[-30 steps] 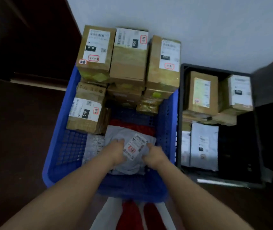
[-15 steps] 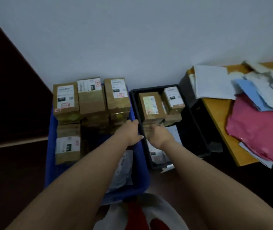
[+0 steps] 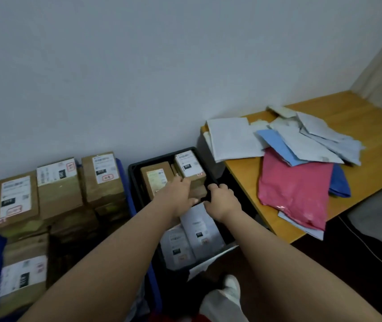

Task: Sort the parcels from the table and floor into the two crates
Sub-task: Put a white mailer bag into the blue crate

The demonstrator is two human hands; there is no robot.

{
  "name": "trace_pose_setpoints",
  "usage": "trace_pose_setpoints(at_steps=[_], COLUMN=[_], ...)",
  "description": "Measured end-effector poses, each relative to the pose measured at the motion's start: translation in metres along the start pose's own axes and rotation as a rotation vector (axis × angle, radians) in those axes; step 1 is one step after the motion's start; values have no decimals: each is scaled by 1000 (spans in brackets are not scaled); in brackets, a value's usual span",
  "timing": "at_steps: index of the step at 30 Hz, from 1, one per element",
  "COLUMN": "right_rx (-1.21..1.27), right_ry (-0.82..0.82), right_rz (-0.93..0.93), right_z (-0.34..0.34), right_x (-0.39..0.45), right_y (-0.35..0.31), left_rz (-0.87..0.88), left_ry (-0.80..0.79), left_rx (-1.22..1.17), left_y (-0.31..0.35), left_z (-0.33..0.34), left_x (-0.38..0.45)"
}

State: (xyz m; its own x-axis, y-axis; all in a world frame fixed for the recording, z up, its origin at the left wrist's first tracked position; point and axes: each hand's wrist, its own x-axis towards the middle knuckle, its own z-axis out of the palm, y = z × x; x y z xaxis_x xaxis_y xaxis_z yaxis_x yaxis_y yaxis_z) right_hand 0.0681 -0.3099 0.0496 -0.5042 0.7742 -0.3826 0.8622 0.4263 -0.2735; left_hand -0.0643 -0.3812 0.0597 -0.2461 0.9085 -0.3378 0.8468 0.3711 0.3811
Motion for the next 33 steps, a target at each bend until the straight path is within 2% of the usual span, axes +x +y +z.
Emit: trace_pose_setpoints(at_steps=[3,8,12,16,22,28,30,33], right_rx=[13,7,36,27,-8,-149,-159,-74], right_ry=[25,73,198,326,235,147,187,333], right_rz=[6,71,142,193,197,181,166,151], right_z=[-17,-51,-84,-111,-124,-124,-130,-152], right_x=[22,54,79,111,159,181,182,181], right_y=[53,163,244,298,329,340,343,347], left_rz=[-13,40,98,120,68,61,66,67], left_ry=[-14,-84,-112,-133,-153,-130,-118,-100], left_rx=[22,46,27,39,55,37,33,40], left_y=[35,134,207,250,271,271,271,272], left_z=[9,34,51,62,62,52,47,35], left_x=[38,109,156,190,222,239,243,249])
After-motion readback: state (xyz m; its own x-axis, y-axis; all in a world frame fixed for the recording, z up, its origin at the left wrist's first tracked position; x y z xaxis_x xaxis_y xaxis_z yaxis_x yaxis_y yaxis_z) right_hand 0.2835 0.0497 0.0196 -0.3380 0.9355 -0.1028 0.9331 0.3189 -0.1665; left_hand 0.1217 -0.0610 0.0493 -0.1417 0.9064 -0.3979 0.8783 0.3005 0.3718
